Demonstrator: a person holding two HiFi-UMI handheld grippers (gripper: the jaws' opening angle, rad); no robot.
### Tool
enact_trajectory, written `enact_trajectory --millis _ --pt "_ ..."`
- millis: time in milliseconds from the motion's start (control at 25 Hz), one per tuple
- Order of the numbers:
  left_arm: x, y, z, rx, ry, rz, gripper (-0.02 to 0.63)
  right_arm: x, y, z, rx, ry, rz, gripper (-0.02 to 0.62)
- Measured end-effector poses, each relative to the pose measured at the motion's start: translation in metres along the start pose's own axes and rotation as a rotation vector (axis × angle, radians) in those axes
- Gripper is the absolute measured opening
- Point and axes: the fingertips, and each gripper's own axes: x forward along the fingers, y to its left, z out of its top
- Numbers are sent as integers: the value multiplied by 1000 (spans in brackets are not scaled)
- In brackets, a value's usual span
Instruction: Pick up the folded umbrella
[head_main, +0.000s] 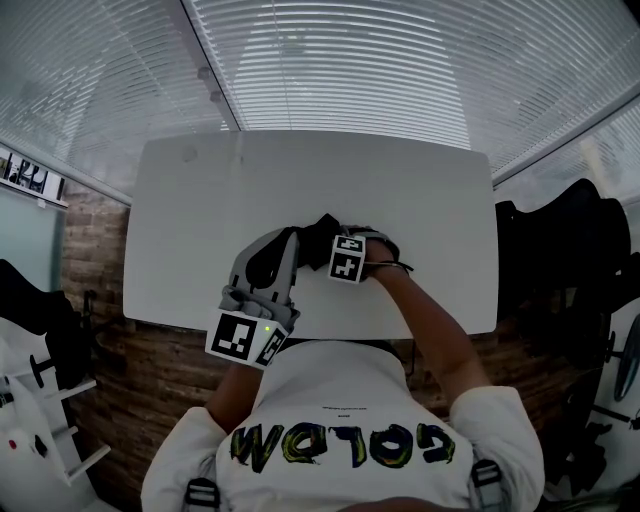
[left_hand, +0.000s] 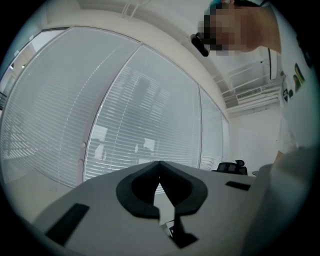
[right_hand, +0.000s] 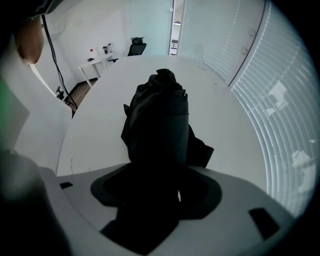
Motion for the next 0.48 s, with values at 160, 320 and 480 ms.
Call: enact_trajectory --millis 160,320,480 --pt "-1 0 0 0 1 4 9 -6 -4 0 23 -23 -28 268" --pt "-1 -1 0 1 -1 2 9 -24 -16 5 74 -87 -80 268" --pt "0 -4 0 4 -4 -4 9 -50 -28 9 131 -166 -125 268"
